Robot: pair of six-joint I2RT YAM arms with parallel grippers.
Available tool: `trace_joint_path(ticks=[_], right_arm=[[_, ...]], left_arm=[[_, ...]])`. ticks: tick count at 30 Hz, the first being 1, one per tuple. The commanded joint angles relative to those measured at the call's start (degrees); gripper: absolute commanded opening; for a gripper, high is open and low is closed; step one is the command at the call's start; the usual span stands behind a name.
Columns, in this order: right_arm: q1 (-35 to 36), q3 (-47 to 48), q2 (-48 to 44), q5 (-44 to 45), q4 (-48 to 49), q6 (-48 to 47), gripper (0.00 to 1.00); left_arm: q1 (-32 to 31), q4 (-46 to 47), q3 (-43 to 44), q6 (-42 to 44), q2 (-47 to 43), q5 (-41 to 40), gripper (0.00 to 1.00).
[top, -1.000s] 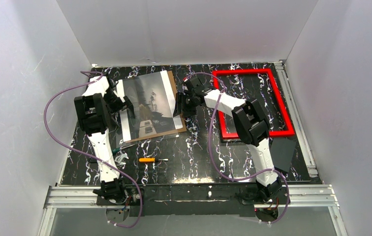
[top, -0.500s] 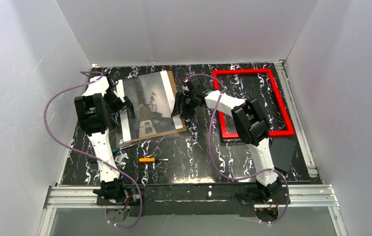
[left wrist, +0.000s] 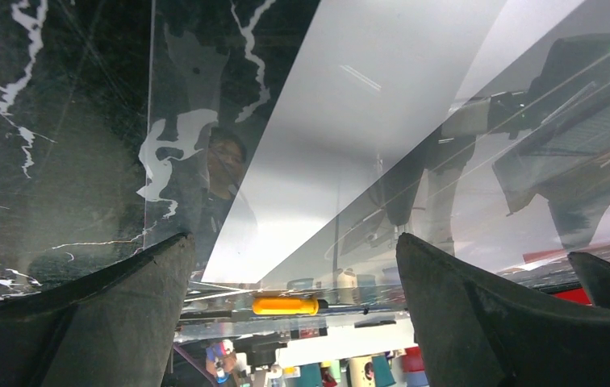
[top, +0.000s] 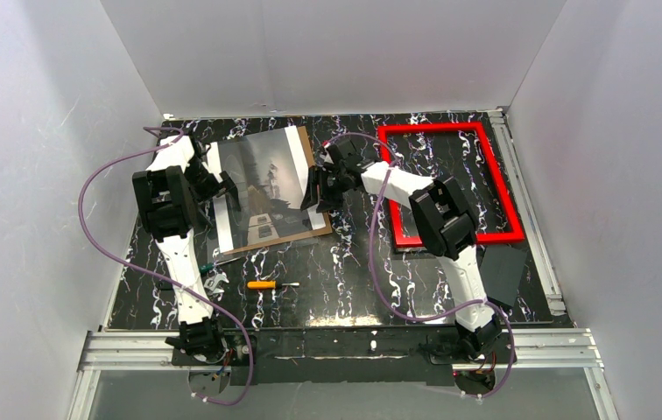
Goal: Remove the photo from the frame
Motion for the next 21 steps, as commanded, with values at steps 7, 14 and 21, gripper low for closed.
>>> trace_joint_path(ticks=[7, 14, 21], right_arm=[[1.1, 11.1, 5.2, 17.0, -17.5, -13.5, 0.64], [3.3, 13.0, 7.4, 18.2, -19.6, -14.8, 0.65], [3.8, 11.3, 6.6, 6.3, -14.3, -10.7, 0.65]], left_arm=[[0.2, -3.7, -2.2, 1.2, 5.6, 0.3, 0.97], [0.3, -3.9, -2.1, 1.2, 5.6, 0.3, 0.97], [0.3, -4.1, -1.9, 1.3, 5.8, 0.6, 0.98]])
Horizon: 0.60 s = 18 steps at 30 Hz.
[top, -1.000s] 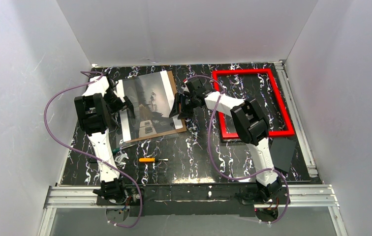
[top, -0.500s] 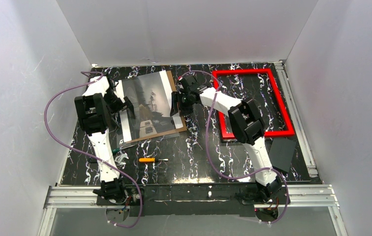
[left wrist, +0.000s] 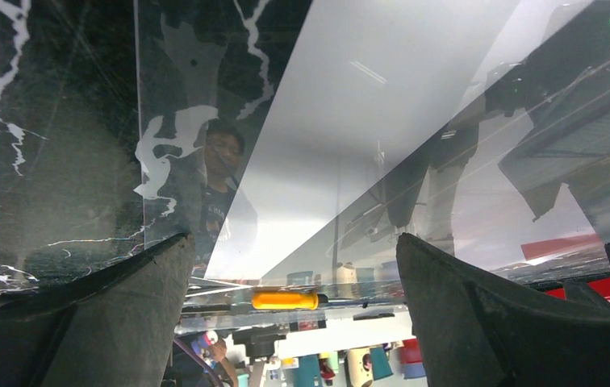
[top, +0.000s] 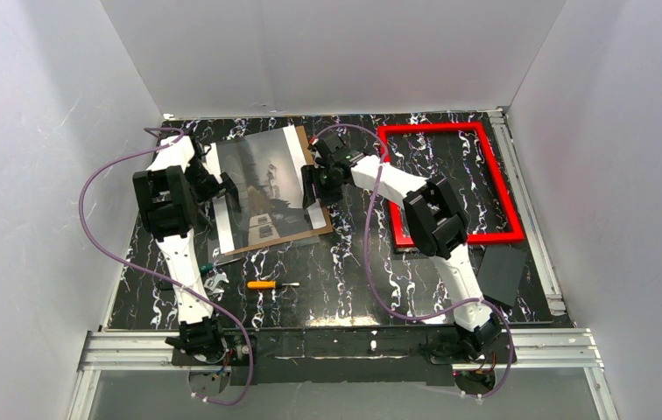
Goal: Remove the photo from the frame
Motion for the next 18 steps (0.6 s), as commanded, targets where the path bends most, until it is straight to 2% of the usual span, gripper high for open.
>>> trace_joint_path(ticks=[1, 11, 13, 16, 18], right_arm=[[0.4, -2.8, 2.2, -9.0, 2.5, 4.2, 0.65], [-1.9, -11.1, -1.3, -19.3, 14.5, 13.0, 0.65], [-2.1, -10.5, -2.0, -15.0, 11.2, 11.0, 0.65], [-1.7, -7.9, -2.6, -1.6, -2.3, 6.8, 0.65], [-1.1, -14.4, -6.4, 1.2, -1.3, 6.2, 0.65]], left_arm=[[0.3, -3.2, -2.0, 1.3, 5.4, 0.3, 0.98], [0.3, -3.2, -1.9, 1.3, 5.5, 0.6, 0.98], [0.3, -3.2, -2.0, 1.3, 5.5, 0.6, 0.98], [0.3, -3.2, -2.1, 1.3, 5.5, 0.8, 0.98], [0.4, -3.2, -2.0, 1.3, 5.5, 0.8, 0.98]])
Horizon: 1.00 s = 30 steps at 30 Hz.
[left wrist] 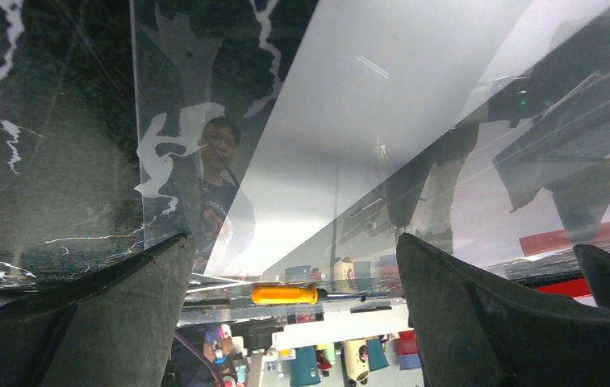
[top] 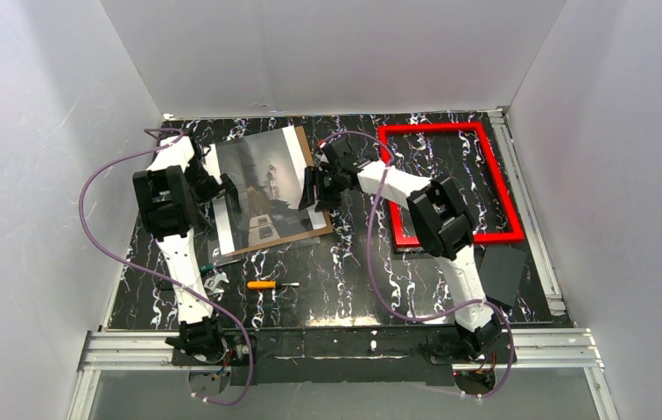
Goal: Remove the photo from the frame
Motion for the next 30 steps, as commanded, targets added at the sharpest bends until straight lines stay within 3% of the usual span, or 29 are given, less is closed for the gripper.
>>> trace_joint_path(ticks=[1, 9, 19, 30], right_arm=[[1.3, -9.3, -6.2, 12.9, -9.8, -3.4, 0.66], [1.6, -14.4, -8.5, 13.4, -8.0, -2.5, 0.65], [1.4, -20.4, -9.1, -2.0, 7.7, 7.2, 0.65], [0.8, -26.8, -10.7, -6.2, 17.7, 14.8, 0.64]], left_arm=[[0.2, -2.1, -2.4, 1.3, 5.0, 0.4, 0.98], [0.3, -2.1, -2.6, 1.3, 5.0, 0.5, 0.98], [0.3, -2.1, -2.8, 1.3, 4.7, 0.6, 0.98], [0.3, -2.1, -2.4, 1.3, 5.1, 0.8, 0.98]])
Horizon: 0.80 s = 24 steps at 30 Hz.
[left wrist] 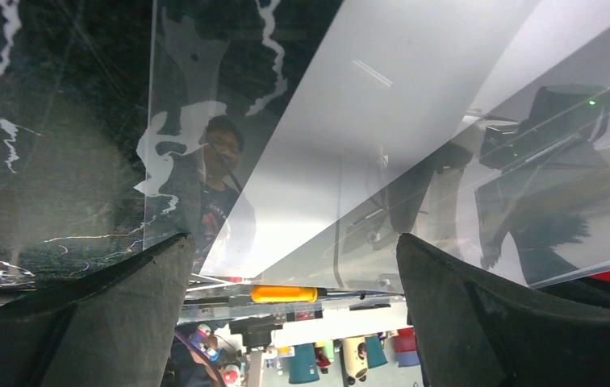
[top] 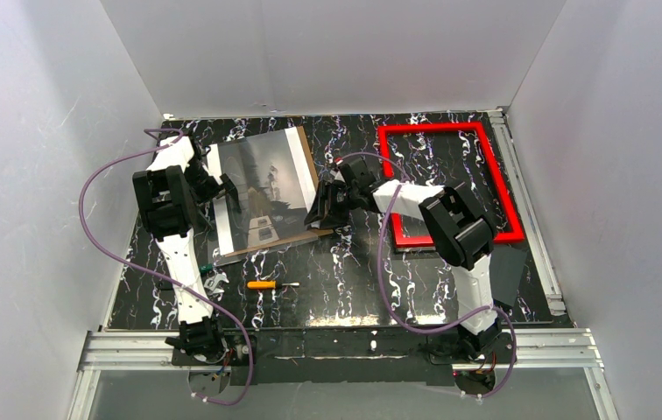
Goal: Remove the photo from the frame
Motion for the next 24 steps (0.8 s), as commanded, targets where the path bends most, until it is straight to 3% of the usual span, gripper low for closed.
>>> trace_joint_path(ticks=[1, 12, 17, 24], right_arm=[[0.1, -6.2, -0.2, -3.5, 6.6, 5.8, 0.64], [-5.8, -14.6, 4.5, -9.7, 42.3, 27.4, 0.67], [-6.9, -11.7, 8.0, -11.4, 44.8, 31.4, 0.67], [-8.7, -7.5, 10.9, -12.8, 42.9, 29.7, 0.62]], left_arm=[[0.2, -1.8, -2.3, 1.2, 5.0, 0.5, 0.98], [0.2, -1.7, -2.4, 1.3, 4.9, 0.7, 0.98], [0.2, -1.8, -2.1, 1.3, 5.1, 0.8, 0.98], [0.3, -1.8, -2.1, 1.3, 5.2, 1.0, 0.98]])
